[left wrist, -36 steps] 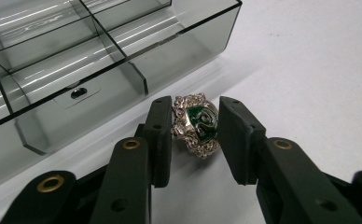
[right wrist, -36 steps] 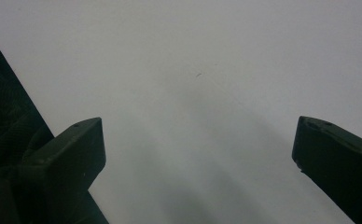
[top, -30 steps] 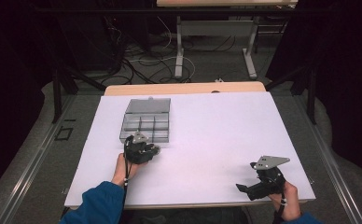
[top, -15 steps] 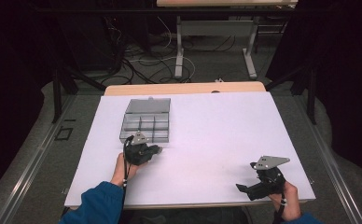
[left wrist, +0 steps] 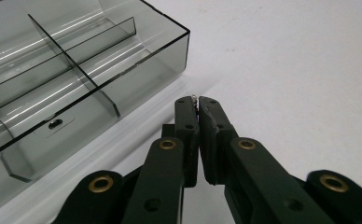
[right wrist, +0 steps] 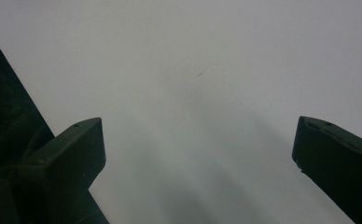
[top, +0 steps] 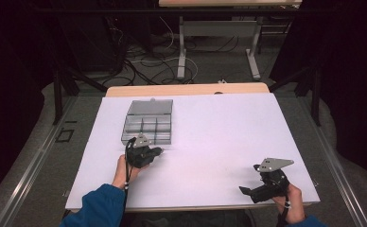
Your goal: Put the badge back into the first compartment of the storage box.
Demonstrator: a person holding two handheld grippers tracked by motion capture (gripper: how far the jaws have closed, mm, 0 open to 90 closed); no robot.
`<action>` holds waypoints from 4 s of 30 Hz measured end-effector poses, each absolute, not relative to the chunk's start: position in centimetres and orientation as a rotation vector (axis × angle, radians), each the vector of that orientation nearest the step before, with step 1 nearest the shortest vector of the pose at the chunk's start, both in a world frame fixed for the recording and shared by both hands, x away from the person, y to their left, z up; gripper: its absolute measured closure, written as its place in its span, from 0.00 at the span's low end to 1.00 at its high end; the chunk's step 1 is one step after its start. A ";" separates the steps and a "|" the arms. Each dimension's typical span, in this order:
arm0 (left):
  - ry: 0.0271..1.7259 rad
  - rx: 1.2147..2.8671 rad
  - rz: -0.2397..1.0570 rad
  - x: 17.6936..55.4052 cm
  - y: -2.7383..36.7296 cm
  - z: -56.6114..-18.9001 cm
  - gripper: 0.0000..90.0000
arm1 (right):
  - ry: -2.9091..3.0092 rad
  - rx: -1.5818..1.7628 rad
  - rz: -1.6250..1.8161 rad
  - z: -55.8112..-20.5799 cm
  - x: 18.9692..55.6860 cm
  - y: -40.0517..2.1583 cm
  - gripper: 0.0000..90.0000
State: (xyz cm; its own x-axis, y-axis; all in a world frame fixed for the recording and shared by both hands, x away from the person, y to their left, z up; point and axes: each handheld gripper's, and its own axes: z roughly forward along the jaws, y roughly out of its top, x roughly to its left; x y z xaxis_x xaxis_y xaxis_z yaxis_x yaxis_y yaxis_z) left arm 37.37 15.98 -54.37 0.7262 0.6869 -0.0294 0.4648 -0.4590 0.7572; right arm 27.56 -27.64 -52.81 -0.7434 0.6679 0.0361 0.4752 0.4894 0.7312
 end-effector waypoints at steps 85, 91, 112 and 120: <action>0.940 2.003 0.464 37.0 20.3 -51.5 0.97 | 2.496 0.957 1.087 -52.9 27.5 -27.4 0.03; 0.952 1.985 0.472 37.2 20.6 -51.3 0.97 | 2.490 0.960 1.097 -52.9 27.5 -27.4 0.03; 0.990 1.938 0.526 37.8 21.9 -50.8 0.97 | 2.492 0.956 1.098 -52.9 27.5 -27.3 0.03; 1.017 1.910 0.544 38.2 22.4 -50.8 0.97 | 2.508 0.947 1.090 -52.9 27.5 -27.3 0.03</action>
State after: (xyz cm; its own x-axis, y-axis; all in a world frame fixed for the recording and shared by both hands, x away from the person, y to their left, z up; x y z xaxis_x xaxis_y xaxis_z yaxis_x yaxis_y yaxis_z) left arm 38.17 22.41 -50.81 0.5690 0.8220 -0.0232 0.4369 -0.2783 0.8554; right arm 27.50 -27.33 -52.89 -0.7586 0.6509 0.0303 0.4664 0.5099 0.7228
